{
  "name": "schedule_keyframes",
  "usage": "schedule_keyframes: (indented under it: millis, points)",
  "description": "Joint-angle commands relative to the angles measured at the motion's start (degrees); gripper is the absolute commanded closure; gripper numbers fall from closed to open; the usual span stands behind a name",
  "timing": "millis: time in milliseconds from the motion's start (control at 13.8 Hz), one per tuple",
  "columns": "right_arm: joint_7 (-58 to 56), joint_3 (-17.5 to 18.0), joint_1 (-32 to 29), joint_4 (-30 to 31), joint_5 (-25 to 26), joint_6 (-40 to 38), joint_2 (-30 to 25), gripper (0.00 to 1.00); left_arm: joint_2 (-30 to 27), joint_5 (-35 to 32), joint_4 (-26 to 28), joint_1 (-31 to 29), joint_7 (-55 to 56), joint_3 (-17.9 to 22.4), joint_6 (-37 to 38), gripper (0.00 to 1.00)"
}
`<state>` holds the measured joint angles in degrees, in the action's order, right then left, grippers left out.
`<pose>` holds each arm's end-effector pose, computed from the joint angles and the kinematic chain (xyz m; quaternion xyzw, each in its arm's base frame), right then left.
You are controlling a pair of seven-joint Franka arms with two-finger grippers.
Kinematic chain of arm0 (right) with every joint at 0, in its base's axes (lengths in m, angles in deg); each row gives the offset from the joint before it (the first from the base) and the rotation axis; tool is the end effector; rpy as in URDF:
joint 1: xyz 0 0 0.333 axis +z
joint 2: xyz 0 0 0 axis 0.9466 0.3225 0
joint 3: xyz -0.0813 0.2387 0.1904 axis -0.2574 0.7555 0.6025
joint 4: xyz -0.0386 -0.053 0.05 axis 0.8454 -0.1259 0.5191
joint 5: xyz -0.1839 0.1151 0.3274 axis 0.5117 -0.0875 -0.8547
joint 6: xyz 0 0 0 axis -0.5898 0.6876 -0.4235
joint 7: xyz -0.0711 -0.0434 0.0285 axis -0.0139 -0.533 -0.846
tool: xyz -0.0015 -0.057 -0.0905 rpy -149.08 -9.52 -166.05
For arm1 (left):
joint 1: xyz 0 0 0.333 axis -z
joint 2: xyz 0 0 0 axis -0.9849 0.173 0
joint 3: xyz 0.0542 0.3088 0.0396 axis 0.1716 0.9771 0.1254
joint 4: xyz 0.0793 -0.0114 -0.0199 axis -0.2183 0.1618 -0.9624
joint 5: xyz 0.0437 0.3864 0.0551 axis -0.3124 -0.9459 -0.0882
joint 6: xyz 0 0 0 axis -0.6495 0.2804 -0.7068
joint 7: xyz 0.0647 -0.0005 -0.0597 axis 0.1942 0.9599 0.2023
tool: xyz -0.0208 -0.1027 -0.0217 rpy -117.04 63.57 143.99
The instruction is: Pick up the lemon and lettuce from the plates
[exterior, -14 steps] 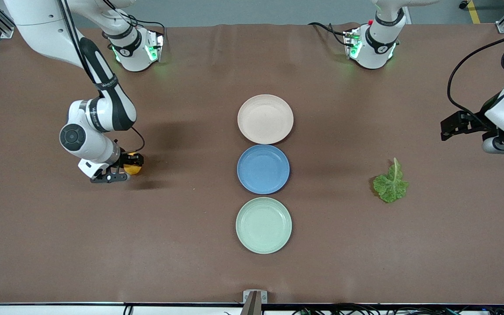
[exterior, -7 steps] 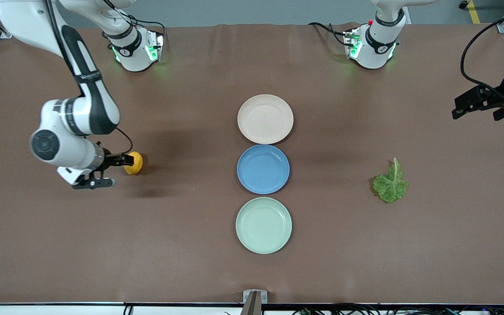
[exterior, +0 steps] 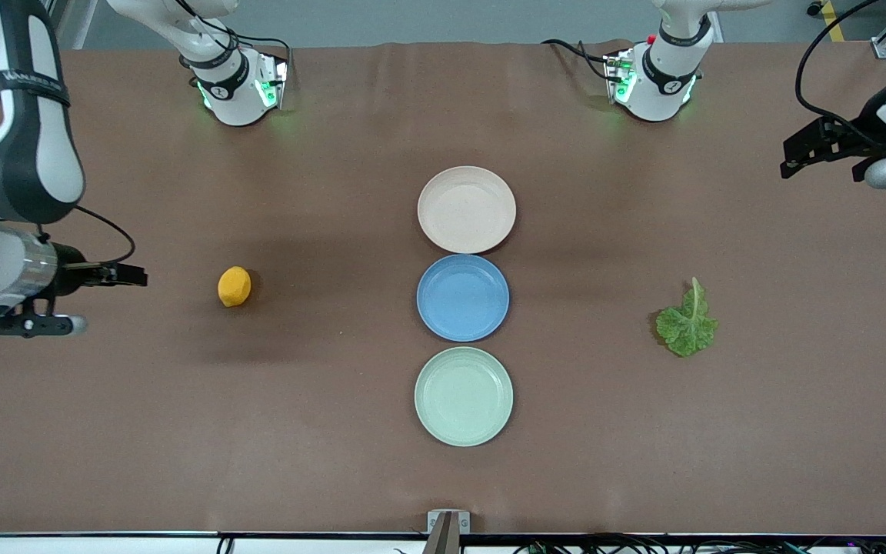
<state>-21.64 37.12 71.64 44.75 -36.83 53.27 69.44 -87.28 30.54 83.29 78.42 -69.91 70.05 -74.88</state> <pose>0.6235 -0.0281 0.4646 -0.9943 0.0062 0.1062 0.0001 0.5181 -0.0424 0.6429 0.9990 -0.0360 -0.0265 0.0010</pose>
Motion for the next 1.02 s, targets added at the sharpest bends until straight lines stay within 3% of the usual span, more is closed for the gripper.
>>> schedule_keyframes:
  millis: [0, 435, 798, 943]
  points:
    - [-0.4, 0.9, -0.5, -5.1, 2.5, -4.4, -0.1, 0.0, -3.2, -0.9, 4.0, 1.6, 0.6, 1.2, -2.0, 0.0]
    - [-0.1, 0.9, -0.9, -12.6, 3.7, -8.9, 0.4, 0.0, -3.3, -1.1, 3.7, 1.9, 1.8, 1.2, -2.2, 0.0]
    - [0.2, 0.8, -1.2, -11.6, 1.8, -13.7, -1.3, 0.0, -2.7, -1.1, 3.6, 1.4, 1.8, 0.8, -2.2, 0.0]
    - [-0.1, 0.9, -1.3, -7.7, 1.8, -12.3, -4.5, 0.0, -2.9, -1.1, 3.7, 1.1, 1.0, 0.8, -2.1, 0.0]
